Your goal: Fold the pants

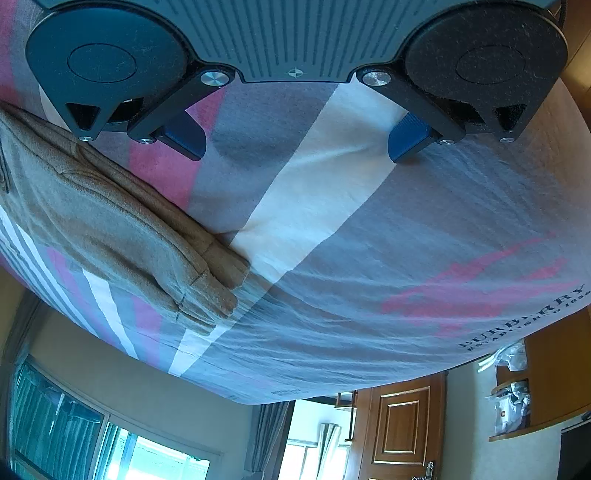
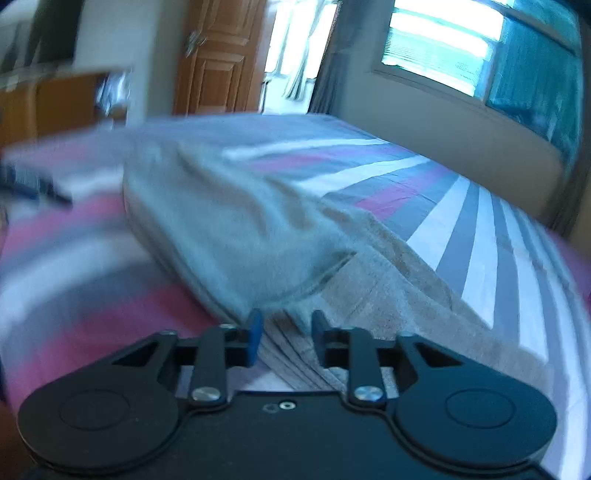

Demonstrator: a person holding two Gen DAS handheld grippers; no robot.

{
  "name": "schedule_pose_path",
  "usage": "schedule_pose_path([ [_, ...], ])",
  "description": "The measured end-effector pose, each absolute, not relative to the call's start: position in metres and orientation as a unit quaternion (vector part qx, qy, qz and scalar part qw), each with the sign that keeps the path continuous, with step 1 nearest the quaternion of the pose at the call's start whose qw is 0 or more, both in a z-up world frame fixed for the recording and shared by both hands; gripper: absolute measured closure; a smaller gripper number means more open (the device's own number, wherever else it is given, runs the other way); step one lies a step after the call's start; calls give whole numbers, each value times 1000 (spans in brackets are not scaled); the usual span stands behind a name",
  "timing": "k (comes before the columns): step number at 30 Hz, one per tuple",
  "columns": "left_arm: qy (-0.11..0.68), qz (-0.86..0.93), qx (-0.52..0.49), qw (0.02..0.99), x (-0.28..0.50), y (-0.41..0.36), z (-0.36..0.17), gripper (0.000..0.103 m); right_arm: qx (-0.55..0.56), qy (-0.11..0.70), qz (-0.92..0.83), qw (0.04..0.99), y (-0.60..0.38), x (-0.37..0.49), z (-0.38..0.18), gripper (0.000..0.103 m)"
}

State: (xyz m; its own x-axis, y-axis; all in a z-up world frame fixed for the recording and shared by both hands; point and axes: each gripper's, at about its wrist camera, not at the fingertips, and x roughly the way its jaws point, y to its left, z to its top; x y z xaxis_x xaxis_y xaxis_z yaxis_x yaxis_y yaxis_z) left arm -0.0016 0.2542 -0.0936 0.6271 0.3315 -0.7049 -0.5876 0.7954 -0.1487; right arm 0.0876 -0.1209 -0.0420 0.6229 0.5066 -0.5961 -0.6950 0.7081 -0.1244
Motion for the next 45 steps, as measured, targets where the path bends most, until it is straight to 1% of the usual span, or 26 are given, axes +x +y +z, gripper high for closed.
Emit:
schedule_pose_path([
  [2,348,260,-182,882,0,253,-94,0,-159,263,328,893,-123,89,-36,84],
  [7,349,259,-182,882,1,253,-94,0,-179,292,334,878,-111,97,-47,83],
  [11,348,260,-183,882,2,253,-95,0,-146,301,323,885,-115,100,-48,84],
  [12,350,260,-181,882,2,253,-95,0,-156,304,318,884,-112,101,-50,82],
  [14,353,261,-176,881,3,252,-96,0,-179,308,319,878,-107,100,-54,75],
  [15,354,261,-175,881,4,252,-96,0,-195,309,316,876,-104,100,-57,74],
  [16,354,260,-175,881,4,252,-95,0,-204,303,312,877,-103,100,-60,76],
  [17,353,260,-176,881,3,252,-95,0,-199,302,309,880,-104,101,-59,90],
  [18,352,260,-177,882,4,252,-95,0,-188,305,304,883,-106,103,-58,93],
  [21,353,260,-178,881,4,252,-96,0,-152,296,289,898,-115,106,-49,95],
  [23,354,259,-174,882,5,251,-96,0,-135,275,302,903,-119,102,-39,95],
  [26,356,259,-171,882,6,250,-96,0,-145,251,318,903,-116,96,-30,95],
  [30,357,258,-169,882,7,250,-96,0,-149,300,333,882,-108,105,-53,94],
  [33,357,258,-169,882,7,249,-96,0,-170,303,339,874,-102,102,-66,94],
  [34,357,259,-168,882,7,250,-96,0,-168,301,339,875,-103,103,-63,91],
  [35,358,259,-167,881,7,249,-96,0,-169,295,338,877,-104,102,-60,85],
  [36,358,259,-165,881,6,249,-96,0,-173,286,335,881,-106,99,-57,84],
  [38,359,259,-164,882,7,248,-96,0,-174,268,334,887,-111,94,-49,75],
  [40,361,259,-162,881,7,247,-96,0,-177,269,336,885,-112,92,-48,75],
  [45,360,257,-163,882,8,248,-95,0,-199,275,337,878,-100,88,-56,71],
])
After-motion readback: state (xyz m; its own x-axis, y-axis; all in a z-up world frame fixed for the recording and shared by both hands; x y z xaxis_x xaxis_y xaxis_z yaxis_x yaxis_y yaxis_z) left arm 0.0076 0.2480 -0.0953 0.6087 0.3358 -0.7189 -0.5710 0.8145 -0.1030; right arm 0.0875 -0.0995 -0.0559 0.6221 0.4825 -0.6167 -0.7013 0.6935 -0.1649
